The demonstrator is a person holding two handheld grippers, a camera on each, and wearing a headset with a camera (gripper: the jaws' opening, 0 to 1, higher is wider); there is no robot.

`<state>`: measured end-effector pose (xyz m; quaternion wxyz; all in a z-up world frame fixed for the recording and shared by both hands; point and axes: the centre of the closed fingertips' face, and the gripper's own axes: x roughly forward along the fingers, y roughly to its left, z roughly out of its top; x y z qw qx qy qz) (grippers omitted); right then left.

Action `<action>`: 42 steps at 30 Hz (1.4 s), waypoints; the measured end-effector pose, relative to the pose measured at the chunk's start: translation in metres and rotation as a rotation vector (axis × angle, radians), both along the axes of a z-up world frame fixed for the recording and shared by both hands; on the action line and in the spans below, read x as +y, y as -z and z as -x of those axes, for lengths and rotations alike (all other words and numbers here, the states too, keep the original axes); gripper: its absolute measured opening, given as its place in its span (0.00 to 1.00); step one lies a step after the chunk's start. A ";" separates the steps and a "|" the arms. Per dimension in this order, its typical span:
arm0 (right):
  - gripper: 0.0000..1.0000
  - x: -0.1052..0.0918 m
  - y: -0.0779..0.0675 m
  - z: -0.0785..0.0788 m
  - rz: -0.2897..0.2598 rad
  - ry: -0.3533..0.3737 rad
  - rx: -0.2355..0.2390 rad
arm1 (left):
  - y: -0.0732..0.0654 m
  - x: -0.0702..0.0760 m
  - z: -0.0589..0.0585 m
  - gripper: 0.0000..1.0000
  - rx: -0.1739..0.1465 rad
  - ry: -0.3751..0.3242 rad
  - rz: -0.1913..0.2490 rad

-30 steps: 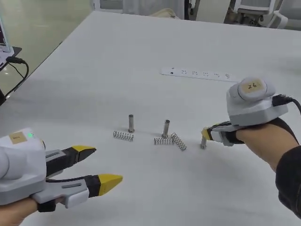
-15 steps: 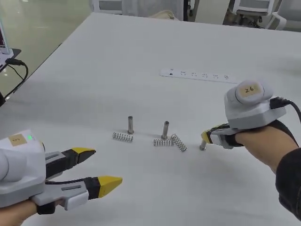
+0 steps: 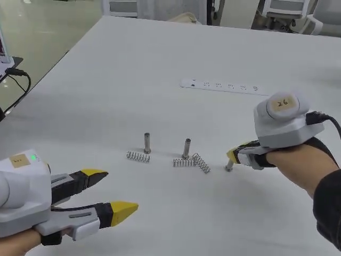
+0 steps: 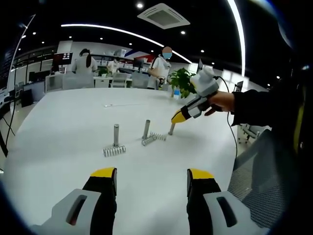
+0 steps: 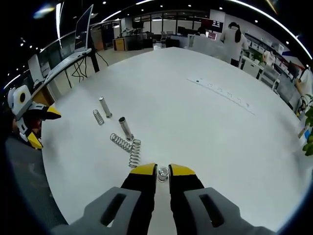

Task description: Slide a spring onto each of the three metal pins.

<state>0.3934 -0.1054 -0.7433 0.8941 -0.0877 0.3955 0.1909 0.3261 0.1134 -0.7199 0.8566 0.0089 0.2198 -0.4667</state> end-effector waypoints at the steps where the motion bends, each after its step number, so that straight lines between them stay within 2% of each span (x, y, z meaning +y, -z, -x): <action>1: 0.08 0.000 -0.001 0.000 0.000 0.000 -0.001 | 0.000 0.000 0.000 0.53 0.000 0.000 0.000; 12: 0.09 -0.002 -0.012 -0.004 -0.010 0.008 -0.036 | 0.000 0.000 0.000 0.53 -0.001 0.000 0.001; 21: 0.10 0.001 -0.039 -0.008 -0.022 0.004 -0.102 | 0.000 0.001 0.000 0.53 -0.001 -0.001 0.003; 26: 0.10 0.014 -0.052 -0.007 -0.025 -0.028 -0.132 | -0.001 0.000 0.000 0.53 -0.003 0.000 0.003; 34: 0.10 0.031 -0.048 -0.003 -0.031 -0.072 -0.121 | -0.002 0.001 0.000 0.53 -0.005 -0.001 0.006; 38: 0.10 0.041 -0.042 0.001 -0.028 -0.099 -0.109 | -0.002 0.000 0.000 0.53 -0.004 0.000 0.006; 42: 0.10 0.051 -0.031 0.004 -0.026 -0.121 -0.085 | -0.002 0.001 0.000 0.53 -0.004 0.000 0.006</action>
